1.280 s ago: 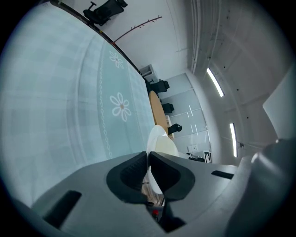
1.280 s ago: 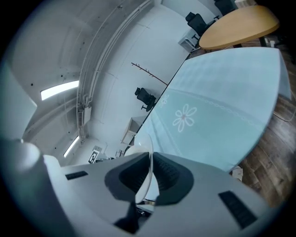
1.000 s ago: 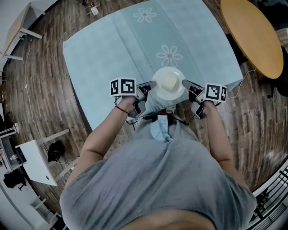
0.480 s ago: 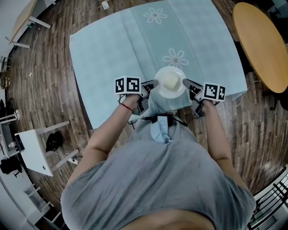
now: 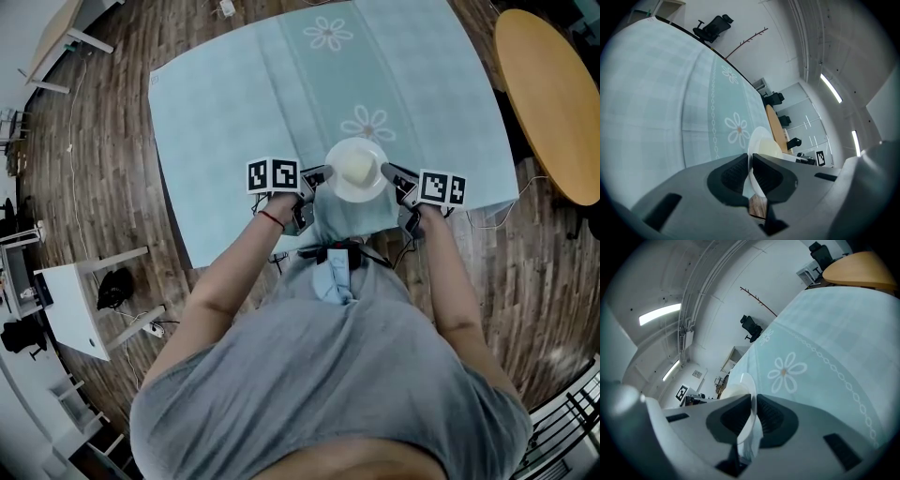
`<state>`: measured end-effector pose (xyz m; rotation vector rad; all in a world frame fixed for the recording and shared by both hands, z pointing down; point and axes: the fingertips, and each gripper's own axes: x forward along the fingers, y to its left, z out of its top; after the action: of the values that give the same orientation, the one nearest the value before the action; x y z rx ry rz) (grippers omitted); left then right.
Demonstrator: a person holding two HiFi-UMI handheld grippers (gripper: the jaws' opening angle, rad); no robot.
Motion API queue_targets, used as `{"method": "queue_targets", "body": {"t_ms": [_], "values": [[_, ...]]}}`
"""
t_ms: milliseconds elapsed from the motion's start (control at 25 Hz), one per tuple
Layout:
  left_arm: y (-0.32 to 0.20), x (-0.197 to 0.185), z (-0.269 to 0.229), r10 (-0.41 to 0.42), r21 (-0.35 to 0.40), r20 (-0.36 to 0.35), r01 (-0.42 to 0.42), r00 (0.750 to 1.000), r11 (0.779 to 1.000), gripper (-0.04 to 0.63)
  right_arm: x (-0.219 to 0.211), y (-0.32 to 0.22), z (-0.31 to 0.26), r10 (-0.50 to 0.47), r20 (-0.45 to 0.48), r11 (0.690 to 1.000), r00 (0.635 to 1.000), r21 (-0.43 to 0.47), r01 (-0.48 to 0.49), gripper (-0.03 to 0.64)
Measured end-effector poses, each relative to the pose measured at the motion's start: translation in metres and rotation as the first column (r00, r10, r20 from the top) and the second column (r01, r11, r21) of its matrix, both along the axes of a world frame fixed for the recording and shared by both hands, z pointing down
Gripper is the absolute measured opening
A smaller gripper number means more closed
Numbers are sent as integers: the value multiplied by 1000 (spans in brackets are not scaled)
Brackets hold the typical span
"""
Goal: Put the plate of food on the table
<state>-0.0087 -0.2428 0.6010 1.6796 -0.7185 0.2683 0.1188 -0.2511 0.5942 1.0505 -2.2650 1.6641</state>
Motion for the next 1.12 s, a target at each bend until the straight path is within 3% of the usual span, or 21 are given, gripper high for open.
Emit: {"method": "queue_targets", "body": {"t_ms": [1120], "values": [[-89, -2, 82, -50, -15, 133, 52, 990, 999, 34, 0, -93, 86, -42, -130, 998, 991, -50, 36, 41]]}}
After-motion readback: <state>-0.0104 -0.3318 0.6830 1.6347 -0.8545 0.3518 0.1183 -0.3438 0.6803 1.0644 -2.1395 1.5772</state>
